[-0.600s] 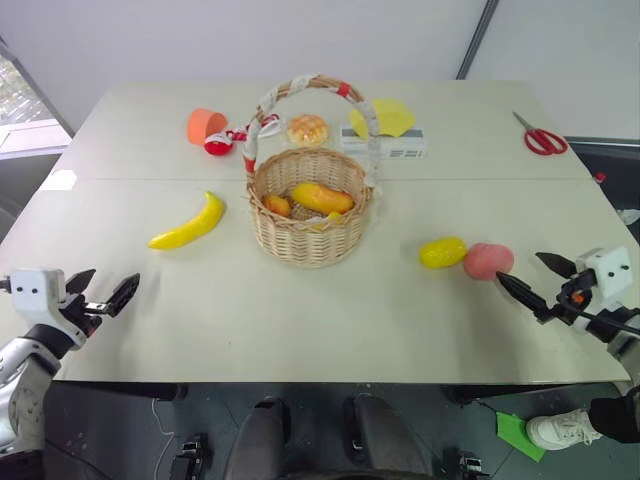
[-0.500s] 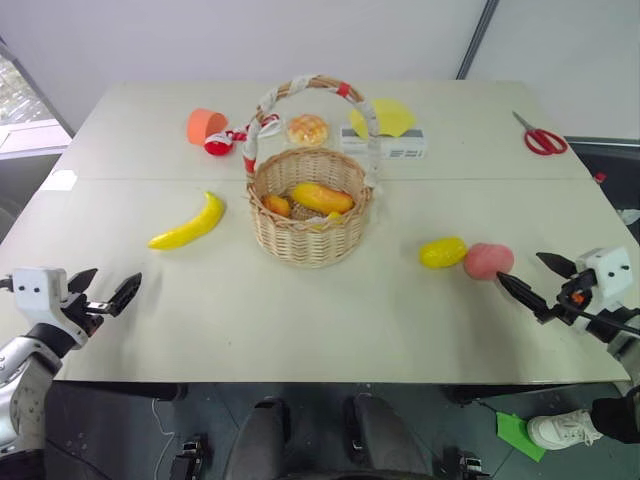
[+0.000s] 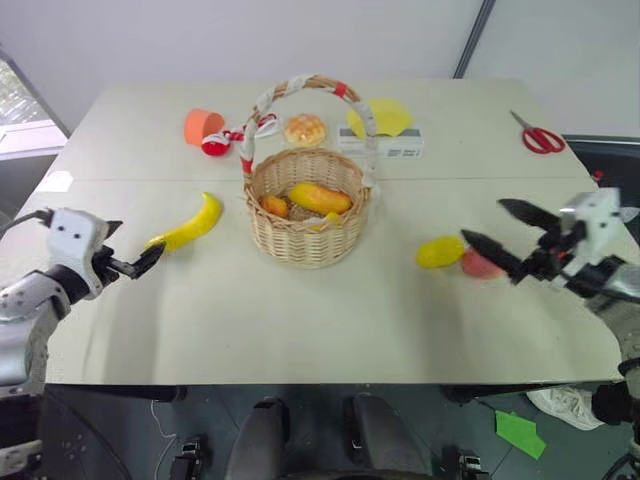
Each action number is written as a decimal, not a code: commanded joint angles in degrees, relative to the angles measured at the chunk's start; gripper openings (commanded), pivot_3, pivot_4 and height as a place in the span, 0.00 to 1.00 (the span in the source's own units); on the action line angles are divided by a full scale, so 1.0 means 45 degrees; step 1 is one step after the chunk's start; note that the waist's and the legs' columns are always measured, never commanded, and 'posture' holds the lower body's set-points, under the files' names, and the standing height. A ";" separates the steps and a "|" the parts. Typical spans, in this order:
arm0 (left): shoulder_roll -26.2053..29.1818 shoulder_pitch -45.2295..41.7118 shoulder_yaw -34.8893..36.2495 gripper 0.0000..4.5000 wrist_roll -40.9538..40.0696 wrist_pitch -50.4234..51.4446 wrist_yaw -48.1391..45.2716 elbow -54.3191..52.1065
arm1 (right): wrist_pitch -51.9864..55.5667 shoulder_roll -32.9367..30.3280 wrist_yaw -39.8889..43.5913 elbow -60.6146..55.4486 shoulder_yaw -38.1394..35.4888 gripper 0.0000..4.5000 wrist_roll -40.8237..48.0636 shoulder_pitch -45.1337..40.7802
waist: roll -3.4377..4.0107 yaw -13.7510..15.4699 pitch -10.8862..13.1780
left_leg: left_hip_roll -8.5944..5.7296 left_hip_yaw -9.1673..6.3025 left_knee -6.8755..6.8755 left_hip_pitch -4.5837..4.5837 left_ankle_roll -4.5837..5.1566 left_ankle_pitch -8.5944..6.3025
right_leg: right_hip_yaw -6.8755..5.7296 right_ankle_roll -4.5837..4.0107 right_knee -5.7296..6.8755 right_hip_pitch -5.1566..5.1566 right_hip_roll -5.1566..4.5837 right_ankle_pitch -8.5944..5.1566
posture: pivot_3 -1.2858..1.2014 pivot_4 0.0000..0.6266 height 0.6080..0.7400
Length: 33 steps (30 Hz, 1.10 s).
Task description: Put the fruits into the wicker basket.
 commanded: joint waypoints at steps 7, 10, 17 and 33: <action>0.1053 -0.4391 -0.4284 1.00 0.3294 0.0547 -0.1238 0.2318 | 0.1024 0.0402 -0.0068 -0.3133 0.5049 0.99 -0.0783 -0.2166 | -0.0009 0.0012 0.0000 | -0.0012 0.0009 0.0009 -0.0016 -0.0001 0.0001 | -0.0009 0.0005 0.0005 -0.0022 0.0010 0.0003 | 0.52 0.24 1.00; 0.0614 -0.5631 -0.4947 1.00 0.3567 0.0735 -0.1615 0.3351 | 0.0837 0.0808 -0.0191 -0.2969 0.5792 0.99 -0.1241 -0.2577 | -0.0011 0.0015 0.0001 | -0.0021 0.0003 0.0019 -0.0029 0.0000 0.0001 | -0.0016 0.0011 0.0007 -0.0026 0.0021 0.0006 | 0.52 0.24 1.00; -0.0269 -0.7459 -0.5880 0.95 0.4243 0.0532 -0.2114 0.5878 | 0.0452 0.1377 -0.0216 -0.2945 0.6609 1.00 -0.1942 -0.2795 | -0.0015 -0.0053 0.0001 | -0.0034 0.0004 0.0032 -0.0038 0.0002 0.0000 | -0.0017 0.0016 0.0016 -0.0036 0.0025 0.0009 | 0.52 0.24 1.00; 0.0412 -0.6214 -0.2030 0.08 0.1553 -0.0010 -0.2750 0.3785 | 0.0383 0.1561 -0.0283 -0.2781 0.6184 1.00 -0.2450 -0.3031 | -0.0020 -0.0107 0.0004 | 0.0002 -0.0003 0.0132 -0.0046 0.0016 -0.0008 | -0.0002 0.0015 0.0121 -0.0062 0.0013 0.0008 | 0.52 0.24 1.00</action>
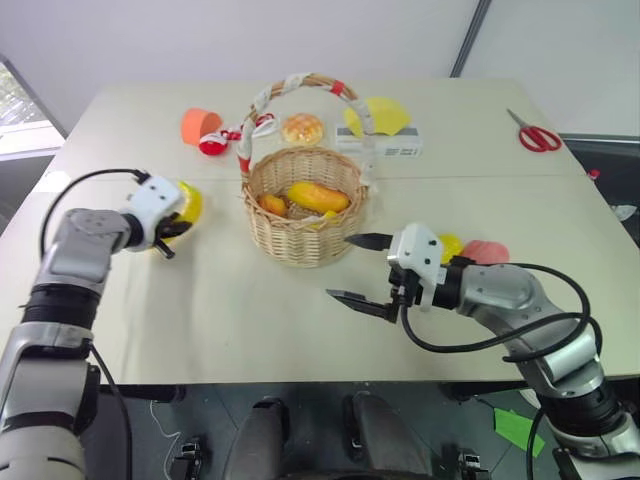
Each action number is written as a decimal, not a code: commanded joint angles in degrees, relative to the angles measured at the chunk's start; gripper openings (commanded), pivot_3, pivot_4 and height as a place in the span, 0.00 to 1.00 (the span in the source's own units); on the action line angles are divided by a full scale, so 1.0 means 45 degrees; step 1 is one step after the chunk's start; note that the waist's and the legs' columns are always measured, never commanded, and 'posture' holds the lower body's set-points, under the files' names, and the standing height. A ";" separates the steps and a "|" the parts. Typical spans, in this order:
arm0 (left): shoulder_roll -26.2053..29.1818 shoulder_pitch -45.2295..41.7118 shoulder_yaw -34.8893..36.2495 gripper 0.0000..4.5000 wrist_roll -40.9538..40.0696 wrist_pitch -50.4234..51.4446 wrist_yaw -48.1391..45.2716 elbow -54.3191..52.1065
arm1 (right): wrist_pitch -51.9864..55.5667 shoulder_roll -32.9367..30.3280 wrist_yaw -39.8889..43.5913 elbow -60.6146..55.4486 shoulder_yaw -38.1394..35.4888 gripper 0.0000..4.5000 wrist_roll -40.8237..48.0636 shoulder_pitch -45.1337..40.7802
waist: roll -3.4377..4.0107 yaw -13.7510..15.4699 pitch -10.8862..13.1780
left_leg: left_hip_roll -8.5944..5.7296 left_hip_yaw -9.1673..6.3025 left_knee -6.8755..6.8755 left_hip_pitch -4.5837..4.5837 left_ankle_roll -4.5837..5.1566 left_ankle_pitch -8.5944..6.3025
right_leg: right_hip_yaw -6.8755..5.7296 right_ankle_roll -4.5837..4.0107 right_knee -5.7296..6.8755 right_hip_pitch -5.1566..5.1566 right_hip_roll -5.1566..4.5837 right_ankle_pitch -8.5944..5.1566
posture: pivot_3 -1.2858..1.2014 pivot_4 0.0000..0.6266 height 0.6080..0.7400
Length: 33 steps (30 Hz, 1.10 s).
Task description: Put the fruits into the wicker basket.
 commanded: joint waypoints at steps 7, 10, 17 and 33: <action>0.0968 0.3690 0.5069 0.08 -0.9069 0.4087 -0.3154 -1.0753 | -0.0755 -0.0449 0.0564 0.0931 -0.0999 1.00 -0.0169 -0.0713 | -0.0001 0.0144 0.0001 | -0.0001 -0.0009 0.0009 0.0002 -0.0001 -0.0004 | 0.0027 -0.0001 -0.0011 0.0017 -0.0046 0.0000 | 0.52 0.24 1.00; 0.0892 0.3256 0.3900 0.08 -0.9467 0.4637 -0.2586 -1.2177 | -0.1017 -0.0520 0.0786 0.1444 -0.1042 1.00 -0.0294 -0.1015 | 0.0000 0.0141 0.0000 | -0.0009 -0.0006 0.0020 0.0023 -0.0001 -0.0004 | 0.0027 -0.0001 -0.0012 0.0041 -0.0038 0.0000 | 0.52 0.24 1.00; -0.0744 -0.0550 -0.1086 0.08 -0.5124 0.3353 -0.0801 -1.0125 | -0.1283 -0.0405 0.0905 0.1970 -0.0959 1.00 -0.0524 -0.1391 | -0.0003 0.0080 0.0001 | -0.0040 0.0030 0.0026 0.0022 0.0002 -0.0005 | 0.0018 0.0003 -0.0008 0.0043 0.0019 0.0001 | 0.52 0.24 1.00; -0.3018 -0.3321 -0.2106 0.97 -0.3307 0.1639 -0.1779 -0.5629 | -0.0076 -0.1507 -0.0105 0.0646 -0.3285 1.00 -0.0422 0.0995 | -0.0006 0.0138 0.0003 | -0.0040 0.0023 0.0029 0.0005 0.0009 -0.0008 | 0.0018 0.0004 -0.0002 0.0030 0.0027 -0.0002 | 0.52 0.24 1.00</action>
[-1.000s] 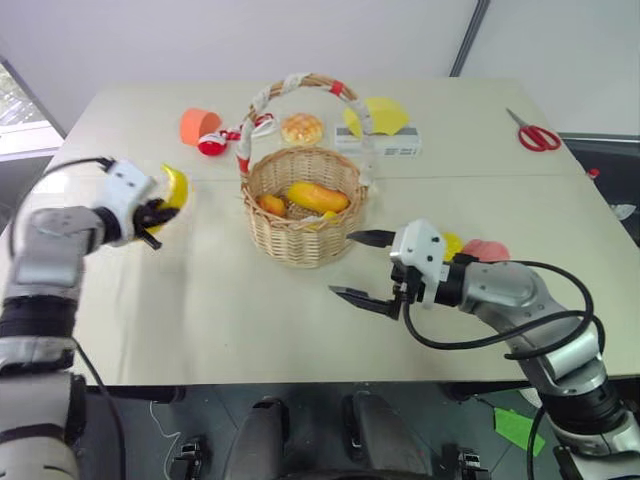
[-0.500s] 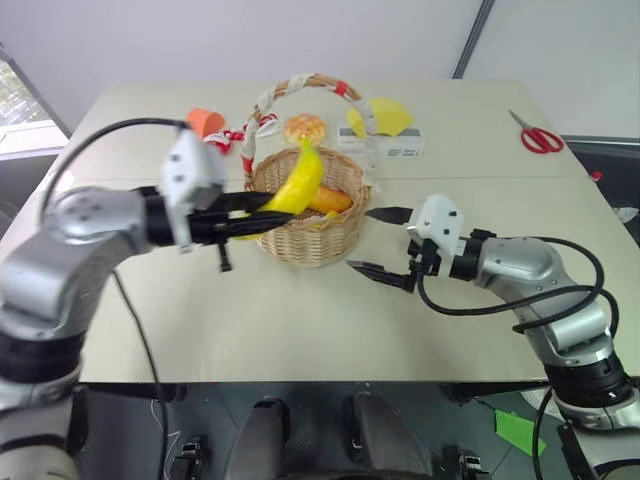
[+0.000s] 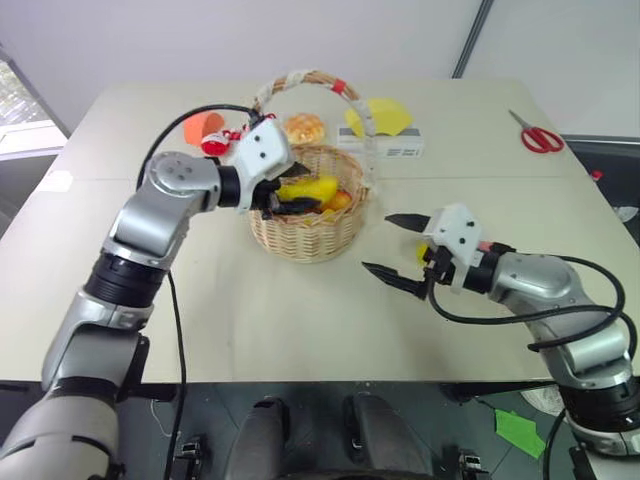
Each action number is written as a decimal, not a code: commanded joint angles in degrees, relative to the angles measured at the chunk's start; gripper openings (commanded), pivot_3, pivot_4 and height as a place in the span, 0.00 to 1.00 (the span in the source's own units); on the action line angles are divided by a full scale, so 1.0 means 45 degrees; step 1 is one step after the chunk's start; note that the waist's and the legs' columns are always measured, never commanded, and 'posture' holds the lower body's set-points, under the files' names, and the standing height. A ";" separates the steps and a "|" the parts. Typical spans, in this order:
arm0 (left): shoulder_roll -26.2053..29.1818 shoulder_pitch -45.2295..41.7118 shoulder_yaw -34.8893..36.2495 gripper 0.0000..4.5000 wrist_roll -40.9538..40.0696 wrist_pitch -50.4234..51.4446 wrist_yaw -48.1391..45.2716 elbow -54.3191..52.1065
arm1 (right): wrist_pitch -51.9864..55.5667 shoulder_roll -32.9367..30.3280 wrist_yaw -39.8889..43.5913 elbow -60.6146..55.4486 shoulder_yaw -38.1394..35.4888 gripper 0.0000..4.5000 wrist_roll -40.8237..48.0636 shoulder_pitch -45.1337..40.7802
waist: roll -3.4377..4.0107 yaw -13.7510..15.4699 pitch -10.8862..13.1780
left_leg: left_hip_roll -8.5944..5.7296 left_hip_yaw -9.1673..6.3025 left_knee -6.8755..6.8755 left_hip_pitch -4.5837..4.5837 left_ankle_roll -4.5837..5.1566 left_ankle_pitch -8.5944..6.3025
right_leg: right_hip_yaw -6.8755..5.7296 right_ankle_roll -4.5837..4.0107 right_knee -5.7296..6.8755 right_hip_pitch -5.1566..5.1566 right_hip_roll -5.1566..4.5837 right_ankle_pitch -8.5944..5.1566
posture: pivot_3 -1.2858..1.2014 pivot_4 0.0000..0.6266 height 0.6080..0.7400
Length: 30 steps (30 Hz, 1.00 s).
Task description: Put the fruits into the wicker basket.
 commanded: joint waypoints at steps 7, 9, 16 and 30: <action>0.0497 0.1656 0.2378 0.97 -0.2484 0.0114 -0.1437 -0.2962 | -0.0934 -0.2664 0.0658 0.1360 -0.0654 1.00 -0.1852 0.0639 | 0.0005 -0.0109 -0.0001 | 0.0008 0.0014 -0.0007 0.0021 0.0003 -0.0002 | 0.0019 0.0001 0.0001 0.0001 -0.0006 0.0000 | 0.52 0.24 1.00; 0.0767 0.2485 0.2476 0.97 -0.3038 0.0512 -0.1763 -0.3875 | -0.1692 -0.3055 0.0782 0.2138 0.0116 1.00 -0.2882 0.0295 | 0.0005 -0.0129 -0.0001 | 0.0018 0.0016 -0.0006 0.0025 0.0003 -0.0001 | 0.0023 0.0001 0.0006 0.0002 0.0000 0.0000 | 0.52 0.24 1.00; 0.0963 0.4822 0.2228 0.97 -0.3768 0.1558 -0.1337 -0.5952 | -0.4511 -0.3295 0.1363 0.4762 0.2095 1.00 -0.5421 -0.1594 | 0.0006 -0.0061 0.0001 | 0.0023 0.0021 0.0002 0.0020 0.0002 -0.0001 | 0.0023 0.0001 0.0005 0.0003 -0.0004 0.0000 | 0.52 0.24 1.00; 0.0751 0.5111 0.2111 0.97 -0.4208 0.2064 -0.0571 -0.6522 | -0.6754 -0.3201 0.2320 0.7238 0.3128 1.00 -0.7393 -0.2941 | 0.0006 -0.0057 0.0000 | 0.0020 0.0022 0.0003 0.0022 0.0002 -0.0001 | 0.0024 0.0000 0.0003 0.0005 -0.0011 0.0000 | 0.52 0.24 1.00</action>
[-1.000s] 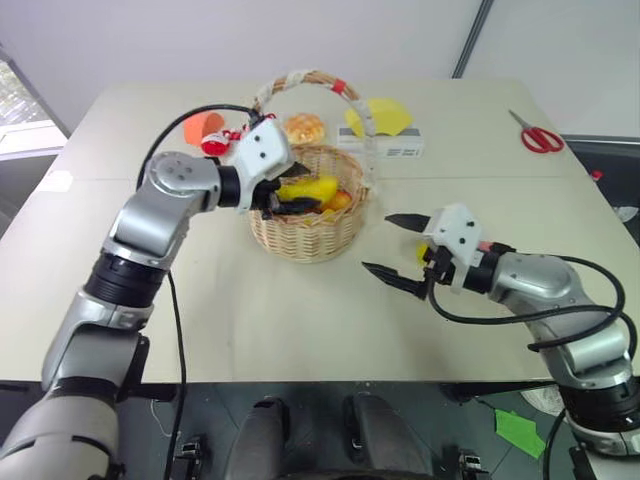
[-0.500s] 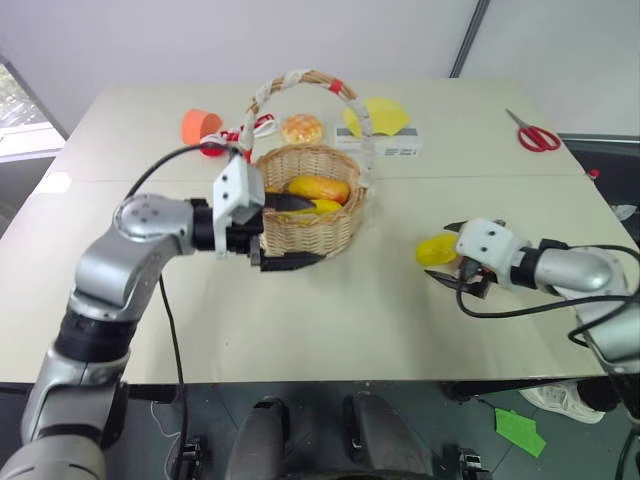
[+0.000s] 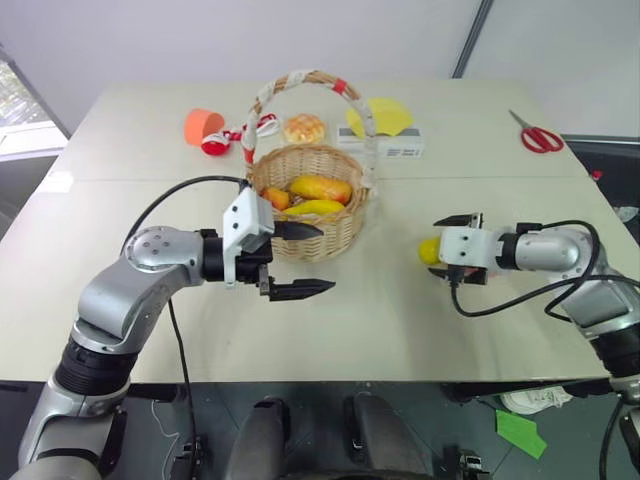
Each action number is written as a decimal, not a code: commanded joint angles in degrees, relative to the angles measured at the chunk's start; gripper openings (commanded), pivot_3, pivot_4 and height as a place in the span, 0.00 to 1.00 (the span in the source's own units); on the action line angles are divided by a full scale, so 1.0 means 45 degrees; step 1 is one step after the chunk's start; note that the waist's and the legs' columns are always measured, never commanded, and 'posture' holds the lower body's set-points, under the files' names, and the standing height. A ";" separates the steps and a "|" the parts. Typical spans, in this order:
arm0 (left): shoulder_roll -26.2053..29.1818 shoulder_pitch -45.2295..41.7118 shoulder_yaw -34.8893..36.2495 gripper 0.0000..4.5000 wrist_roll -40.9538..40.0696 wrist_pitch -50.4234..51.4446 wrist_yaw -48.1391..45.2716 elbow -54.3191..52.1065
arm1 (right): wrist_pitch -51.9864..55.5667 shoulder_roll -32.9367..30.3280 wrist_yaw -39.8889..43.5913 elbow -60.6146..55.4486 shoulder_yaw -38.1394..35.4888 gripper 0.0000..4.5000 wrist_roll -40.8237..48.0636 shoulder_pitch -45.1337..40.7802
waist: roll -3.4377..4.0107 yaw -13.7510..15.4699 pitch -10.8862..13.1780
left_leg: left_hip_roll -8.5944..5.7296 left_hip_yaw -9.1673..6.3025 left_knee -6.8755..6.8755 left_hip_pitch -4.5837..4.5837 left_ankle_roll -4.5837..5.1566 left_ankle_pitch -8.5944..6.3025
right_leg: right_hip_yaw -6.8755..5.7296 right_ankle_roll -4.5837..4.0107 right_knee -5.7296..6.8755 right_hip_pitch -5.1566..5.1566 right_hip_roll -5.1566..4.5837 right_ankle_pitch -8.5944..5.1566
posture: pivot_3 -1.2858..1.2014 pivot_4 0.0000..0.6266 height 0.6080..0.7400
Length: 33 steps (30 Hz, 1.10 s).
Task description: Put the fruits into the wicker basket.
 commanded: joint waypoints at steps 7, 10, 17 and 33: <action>-0.0072 -0.0186 0.0119 0.98 -0.0190 -0.0174 0.0001 -0.0148 | -0.0219 0.0116 -0.0058 -0.0080 -0.0340 0.42 -0.0441 -0.0134 | 0.0000 0.0008 0.0000 | -0.0001 0.0000 0.0000 0.0000 0.0000 0.0000 | 0.0001 0.0000 0.0000 0.0001 -0.0002 0.0000 | 0.52 0.24 1.00; -0.0139 -0.0021 0.0507 0.98 -0.0294 -0.0276 0.0180 -0.0030 | -0.0236 0.0311 -0.0211 -0.0598 -0.0594 0.42 -0.0221 -0.0192 | 0.0000 -0.0015 0.0000 | 0.0000 0.0000 0.0001 0.0000 0.0000 0.0000 | 0.0001 0.0000 0.0000 0.0001 -0.0001 0.0000 | 0.52 0.24 1.00; -0.0451 0.1353 0.3344 0.98 -0.0831 -0.0993 0.1539 0.0801 | 0.2360 0.2008 0.0236 -0.4778 -0.2319 0.42 0.4049 -0.0373 | 0.0004 -0.0056 0.0001 | 0.0029 -0.0029 -0.0006 0.0006 0.0000 0.0000 | 0.0014 -0.0001 0.0011 -0.0011 0.0000 0.0001 | 0.52 0.24 1.00; -0.0648 0.2732 0.4192 0.98 -0.1176 -0.1304 0.2223 0.0588 | 0.4627 0.8709 -0.4583 -0.1863 0.0462 0.58 0.3004 -0.4605 | -0.0009 0.0072 -0.0007 | -0.0011 -0.0032 -0.0020 -0.0033 -0.0010 0.0002 | 0.0002 -0.0008 0.0005 -0.0049 -0.0049 0.0007 | 0.52 0.24 1.00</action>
